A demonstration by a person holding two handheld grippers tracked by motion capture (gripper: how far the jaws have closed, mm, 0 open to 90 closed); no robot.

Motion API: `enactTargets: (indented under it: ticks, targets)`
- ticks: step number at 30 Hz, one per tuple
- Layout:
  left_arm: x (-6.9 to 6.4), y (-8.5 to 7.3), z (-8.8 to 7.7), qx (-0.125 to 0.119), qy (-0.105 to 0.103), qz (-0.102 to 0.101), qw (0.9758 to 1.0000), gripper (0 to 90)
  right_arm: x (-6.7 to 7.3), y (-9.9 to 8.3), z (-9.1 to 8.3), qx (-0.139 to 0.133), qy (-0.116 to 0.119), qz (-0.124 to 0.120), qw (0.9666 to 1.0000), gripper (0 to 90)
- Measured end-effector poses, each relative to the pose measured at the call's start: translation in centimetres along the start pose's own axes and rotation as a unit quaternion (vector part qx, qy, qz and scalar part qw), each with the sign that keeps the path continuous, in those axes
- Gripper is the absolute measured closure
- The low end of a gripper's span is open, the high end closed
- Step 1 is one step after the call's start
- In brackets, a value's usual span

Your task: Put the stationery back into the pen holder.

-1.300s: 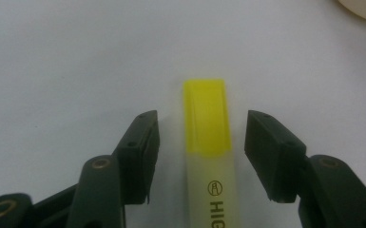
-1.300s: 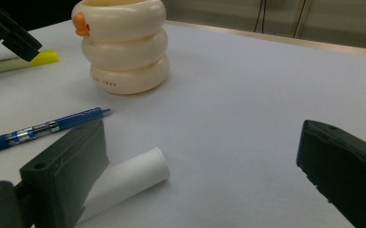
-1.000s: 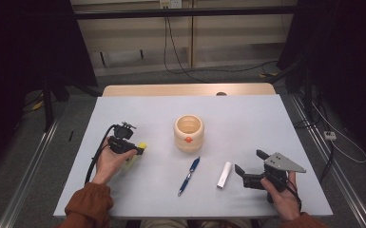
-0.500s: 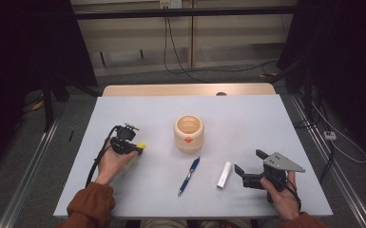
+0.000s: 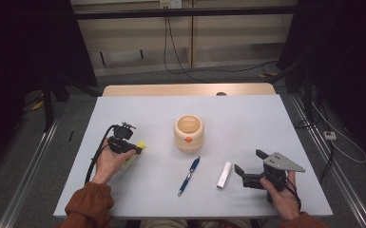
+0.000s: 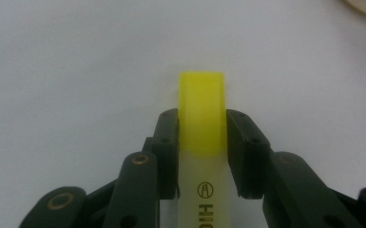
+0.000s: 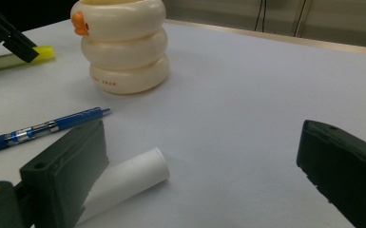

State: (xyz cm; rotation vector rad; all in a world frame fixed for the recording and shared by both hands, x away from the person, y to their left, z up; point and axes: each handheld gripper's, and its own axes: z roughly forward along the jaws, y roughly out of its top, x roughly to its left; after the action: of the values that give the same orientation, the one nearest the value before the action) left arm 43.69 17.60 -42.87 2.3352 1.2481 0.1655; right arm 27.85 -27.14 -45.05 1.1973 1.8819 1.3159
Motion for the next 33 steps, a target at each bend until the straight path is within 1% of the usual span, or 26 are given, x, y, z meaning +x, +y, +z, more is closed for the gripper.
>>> enactTargets:
  ticks: [4,5,8,11,14,17,21,22,23,24,25,28,29,30,33]
  targets:
    - [0.3,0.0,-0.7,-0.02,-0.009,-0.003,0.9997,67.3,0.0,0.0,0.0,0.0,0.001,-0.001,1.0,2.5]
    - [0.3,0.0,-0.8,-0.024,-0.01,-0.006,0.9996,67.3,0.0,0.0,0.0,0.0,0.0,-0.001,1.0,2.5]
    - [0.4,0.0,-1.1,-0.043,-0.017,-0.005,0.9989,67.3,0.0,0.0,0.0,0.0,0.0,-0.001,1.0,2.5]
    - [0.4,0.0,-1.4,-0.059,-0.021,0.001,0.9981,67.3,0.0,0.0,0.0,0.0,0.0,0.0,1.0,2.5]
    - [0.3,0.0,-1.5,-0.065,-0.028,0.015,0.9974,67.2,0.0,0.0,0.0,0.0,0.0,0.0,1.0,2.5]
    - [0.0,0.0,-1.7,-0.075,-0.034,0.019,0.9964,67.2,0.0,0.0,0.0,0.0,0.0,0.0,1.0,2.5]
    - [-0.1,0.1,-2.1,-0.094,-0.043,0.022,0.9944,67.2,0.0,0.0,0.0,-0.001,0.0,0.0,1.0,2.5]
    - [-0.1,0.1,-2.1,-0.099,-0.052,0.024,0.9934,67.3,0.0,0.0,0.0,0.0,0.0,0.0,1.0,2.5]
    - [-0.2,0.0,-2.2,-0.106,-0.056,0.023,0.9926,67.2,0.0,0.0,0.0,0.0,0.0,0.0,1.0,2.5]
    - [-0.3,0.0,-2.3,-0.113,-0.053,0.024,0.9919,67.2,0.0,0.0,0.0,0.0,0.0,0.001,1.0,2.5]
    - [-0.3,0.1,-2.5,-0.117,-0.052,0.031,0.9913,67.3,0.0,0.0,0.0,0.0,0.0,0.001,1.0,2.5]
    - [-0.5,0.1,-2.8,-0.137,-0.05,0.029,0.9889,67.2,0.0,0.0,0.0,0.0,0.0,0.0,1.0,2.5]
    - [-0.5,0.1,-2.8,-0.143,-0.057,0.027,0.9878,67.3,0.0,0.0,0.0,-0.001,0.0,0.001,1.0,2.5]
    - [-0.4,0.1,-2.9,-0.145,-0.06,0.03,0.9872,67.2,0.0,0.0,0.0,0.0,0.0,0.001,1.0,2.5]
    - [-0.5,0.1,-3.1,-0.16,-0.062,0.027,0.9849,67.3,0.0,0.0,0.0,-0.001,0.0,0.0,1.0,2.5]
